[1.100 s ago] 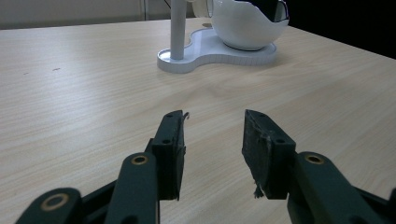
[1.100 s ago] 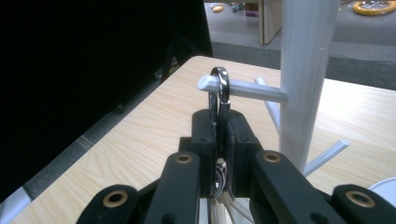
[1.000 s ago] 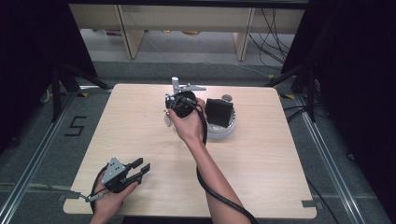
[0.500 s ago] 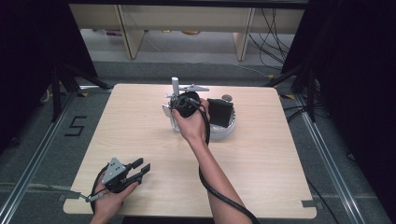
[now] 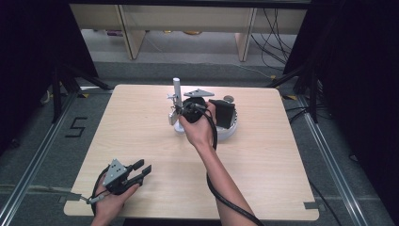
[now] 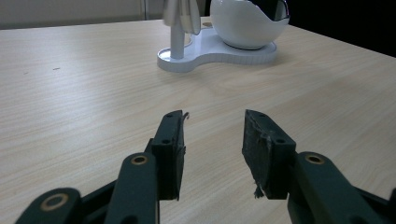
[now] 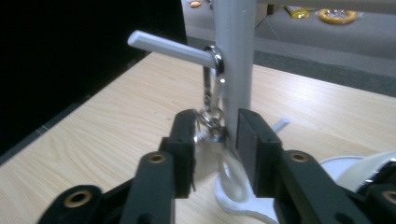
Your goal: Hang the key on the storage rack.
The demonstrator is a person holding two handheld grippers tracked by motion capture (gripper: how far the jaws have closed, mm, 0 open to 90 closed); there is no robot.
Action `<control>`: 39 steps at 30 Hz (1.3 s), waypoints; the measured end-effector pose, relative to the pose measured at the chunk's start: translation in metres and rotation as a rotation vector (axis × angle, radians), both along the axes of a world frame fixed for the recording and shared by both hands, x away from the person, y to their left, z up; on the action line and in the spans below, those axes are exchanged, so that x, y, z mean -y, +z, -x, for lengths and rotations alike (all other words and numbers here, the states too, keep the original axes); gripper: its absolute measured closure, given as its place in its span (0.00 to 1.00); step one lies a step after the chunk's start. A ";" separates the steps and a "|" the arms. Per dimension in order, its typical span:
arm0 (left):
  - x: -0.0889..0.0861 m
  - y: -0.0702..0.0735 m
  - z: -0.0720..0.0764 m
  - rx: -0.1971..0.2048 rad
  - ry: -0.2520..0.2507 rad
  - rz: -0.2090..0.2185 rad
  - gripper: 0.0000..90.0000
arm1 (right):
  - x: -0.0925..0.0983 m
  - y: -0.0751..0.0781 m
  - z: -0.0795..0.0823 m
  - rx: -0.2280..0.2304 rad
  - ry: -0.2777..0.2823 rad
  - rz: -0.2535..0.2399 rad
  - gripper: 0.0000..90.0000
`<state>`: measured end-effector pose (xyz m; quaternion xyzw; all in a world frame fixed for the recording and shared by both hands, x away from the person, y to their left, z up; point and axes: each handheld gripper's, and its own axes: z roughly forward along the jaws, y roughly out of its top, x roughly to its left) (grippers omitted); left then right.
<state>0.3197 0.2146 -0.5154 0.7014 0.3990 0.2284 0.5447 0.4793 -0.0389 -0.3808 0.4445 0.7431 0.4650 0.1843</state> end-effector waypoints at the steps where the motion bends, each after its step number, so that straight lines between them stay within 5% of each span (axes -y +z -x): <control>1: 0.000 0.000 0.000 0.000 0.003 0.000 0.65 | 0.003 0.000 0.001 0.011 0.007 0.010 0.70; 8: -0.002 0.000 -0.001 0.012 0.017 0.005 0.61 | 0.031 -0.010 0.022 0.034 0.066 0.128 0.59; 18: -0.001 -0.002 -0.002 0.032 0.031 0.022 0.52 | 0.093 -0.052 0.071 0.000 0.126 0.257 0.53; 26: -0.002 -0.003 -0.003 0.048 0.061 0.019 0.47 | 0.134 -0.093 0.125 -0.030 0.049 0.147 0.53; 29: -0.002 -0.005 -0.003 0.054 0.065 0.014 0.47 | 0.143 -0.104 0.137 0.008 0.046 0.128 0.53; 36: -0.001 -0.006 -0.004 0.061 0.058 0.007 0.47 | 0.154 -0.110 0.146 0.070 0.045 0.071 0.53; 39: 0.001 -0.006 -0.004 0.060 0.050 0.002 0.47 | 0.160 -0.110 0.149 0.059 0.007 0.041 0.52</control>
